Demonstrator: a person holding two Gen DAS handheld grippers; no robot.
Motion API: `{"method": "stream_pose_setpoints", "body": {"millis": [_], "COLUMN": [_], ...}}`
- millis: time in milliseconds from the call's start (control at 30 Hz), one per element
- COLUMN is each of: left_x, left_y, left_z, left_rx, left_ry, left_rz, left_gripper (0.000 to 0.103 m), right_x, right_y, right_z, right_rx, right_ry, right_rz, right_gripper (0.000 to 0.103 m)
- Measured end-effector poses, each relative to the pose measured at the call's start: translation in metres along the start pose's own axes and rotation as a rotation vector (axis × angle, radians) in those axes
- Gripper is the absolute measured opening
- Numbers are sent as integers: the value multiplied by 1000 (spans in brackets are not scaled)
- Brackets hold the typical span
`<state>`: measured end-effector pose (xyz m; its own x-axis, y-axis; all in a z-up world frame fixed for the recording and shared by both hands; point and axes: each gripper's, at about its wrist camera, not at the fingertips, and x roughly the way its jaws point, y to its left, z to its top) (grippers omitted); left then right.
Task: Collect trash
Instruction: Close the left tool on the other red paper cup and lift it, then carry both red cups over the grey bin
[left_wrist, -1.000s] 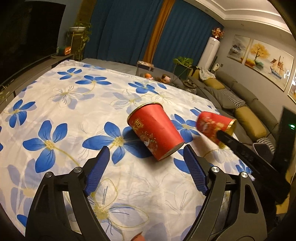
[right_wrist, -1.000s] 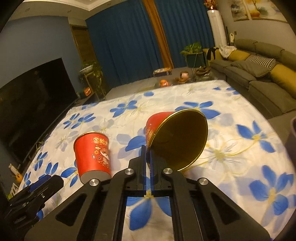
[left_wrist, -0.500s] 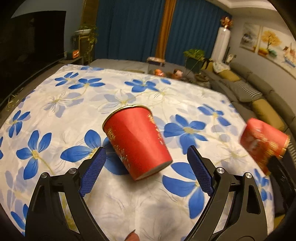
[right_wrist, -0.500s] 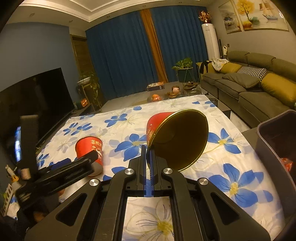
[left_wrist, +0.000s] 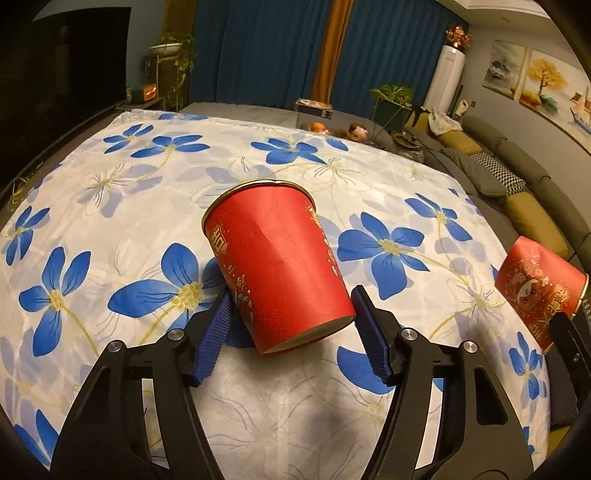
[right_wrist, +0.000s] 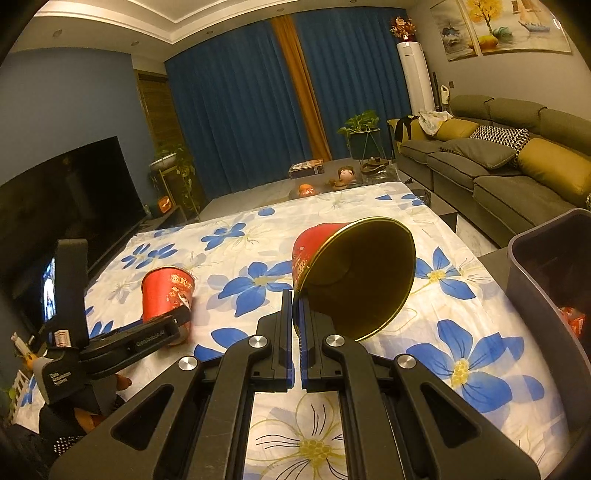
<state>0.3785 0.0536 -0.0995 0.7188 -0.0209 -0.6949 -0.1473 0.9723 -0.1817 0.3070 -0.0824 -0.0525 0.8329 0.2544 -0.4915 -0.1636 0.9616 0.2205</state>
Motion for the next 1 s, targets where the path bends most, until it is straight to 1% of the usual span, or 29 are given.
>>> {"method": "stream_pose_setpoints", "body": {"millis": [133,267,433,533,667,767,1000], "left_x": [-13,-40,-75,-95,-119,-132,-151], "left_y": [-2,-8,-25,-37,-61,-82,-139], "left_z": [-4,-6,-13,-20,-30,-36,-54], "left_rx": [15,37,92,115,155,188,257], "left_ry": [-24,-76,-137,-162,-189,-202,-217], "left_rz": [-14,-31,-40,-66,-113,-149,-223], "left_gripper": [63,63,63,63,63,63,63], "right_x": [-1,-7,-31,-49,-74,-96,-134], "right_y": [2,2,-1,-6,-17,-32,-69], "right_z": [0,1,0,-2,-4,-5,-4], "right_rx": [-7,-18,-35,-55,-70,-69,-58], "right_ry": [0,-6,-28,-42,-63,-85,-125], "right_rz": [2,7,8,-3,-35,-69,-142], "right_gripper": [4,4,4,4,4,4,4]}}
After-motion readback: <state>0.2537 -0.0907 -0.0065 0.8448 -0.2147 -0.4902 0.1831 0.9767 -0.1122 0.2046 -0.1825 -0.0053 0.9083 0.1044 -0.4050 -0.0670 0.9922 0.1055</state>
